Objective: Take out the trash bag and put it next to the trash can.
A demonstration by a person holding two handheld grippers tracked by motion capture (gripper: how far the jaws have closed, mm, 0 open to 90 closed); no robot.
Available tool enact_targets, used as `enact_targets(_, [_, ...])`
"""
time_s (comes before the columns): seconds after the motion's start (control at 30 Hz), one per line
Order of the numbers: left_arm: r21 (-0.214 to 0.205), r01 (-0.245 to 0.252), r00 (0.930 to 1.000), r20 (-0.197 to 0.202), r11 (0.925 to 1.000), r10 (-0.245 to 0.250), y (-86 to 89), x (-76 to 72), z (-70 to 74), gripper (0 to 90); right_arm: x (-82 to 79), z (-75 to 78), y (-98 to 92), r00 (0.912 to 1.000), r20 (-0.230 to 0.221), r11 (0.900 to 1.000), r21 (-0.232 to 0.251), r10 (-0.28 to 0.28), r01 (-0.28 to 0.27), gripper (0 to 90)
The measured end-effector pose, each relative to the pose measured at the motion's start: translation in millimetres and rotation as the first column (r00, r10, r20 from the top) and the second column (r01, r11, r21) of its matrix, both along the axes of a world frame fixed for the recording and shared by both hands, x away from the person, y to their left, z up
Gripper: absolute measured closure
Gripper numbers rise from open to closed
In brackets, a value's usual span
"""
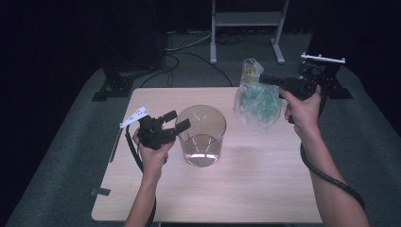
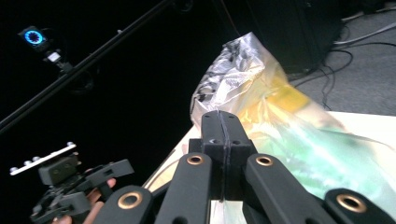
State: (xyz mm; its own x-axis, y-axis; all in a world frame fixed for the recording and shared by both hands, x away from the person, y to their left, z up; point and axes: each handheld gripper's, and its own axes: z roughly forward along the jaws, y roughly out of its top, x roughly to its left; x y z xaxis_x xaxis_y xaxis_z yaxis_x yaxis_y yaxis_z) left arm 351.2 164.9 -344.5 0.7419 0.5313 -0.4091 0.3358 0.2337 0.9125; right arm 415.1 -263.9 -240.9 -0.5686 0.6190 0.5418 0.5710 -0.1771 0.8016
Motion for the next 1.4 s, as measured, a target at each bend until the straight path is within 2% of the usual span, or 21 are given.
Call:
enact_targets(0.3, [0.005, -0.001, 1.0, -0.006, 1.0, 0.001, -0.1, 0.1, -0.3, 8.7, 7.2, -24.4, -15.1, 0.9985, -0.046, 0.9993, 0.017, -0.031, 0.032, 90.0])
enact_targets(0.43, [0.006, -0.008, 1.0, -0.005, 0.9999, 0.008, 1.6, -0.5, -0.3, 8.7, 12.2, -37.3, -17.9, 0.9966, -0.069, 0.999, 0.006, -0.045, 0.045, 90.0])
enact_targets(0.8, [0.021, -0.033, 0.9994, -0.013, 0.9992, 0.034, 4.3, -3.0, -2.2, 8.7, 27.0, -75.5, -30.5, 0.9856, -0.139, 0.9947, 0.02, -0.097, 0.101, 90.0])
enact_targets(1.0, [0.028, -0.023, 0.9994, -0.024, 0.9993, 0.024, 1.3, -1.3, -4.2, 8.7, 30.5, -90.8, -29.5, 0.9813, -0.164, 0.9941, 0.023, -0.101, 0.106, 90.0])
enact_targets(1.2, [0.028, -0.01, 0.9993, -0.035, 0.9995, 0.011, -1.4, -0.3, -4.8, 8.7, 33.9, -103.7, -21.6, 0.9787, -0.186, 0.9956, 0.017, -0.087, 0.092, 90.0])
enact_targets(1.4, [0.027, -0.005, 0.9992, -0.041, 0.9996, 0.006, -1.9, 0.3, -5.6, 8.7, 38.7, -113.6, -13.4, 0.9753, -0.209, 0.9965, 0.031, -0.07, 0.078, 90.0])
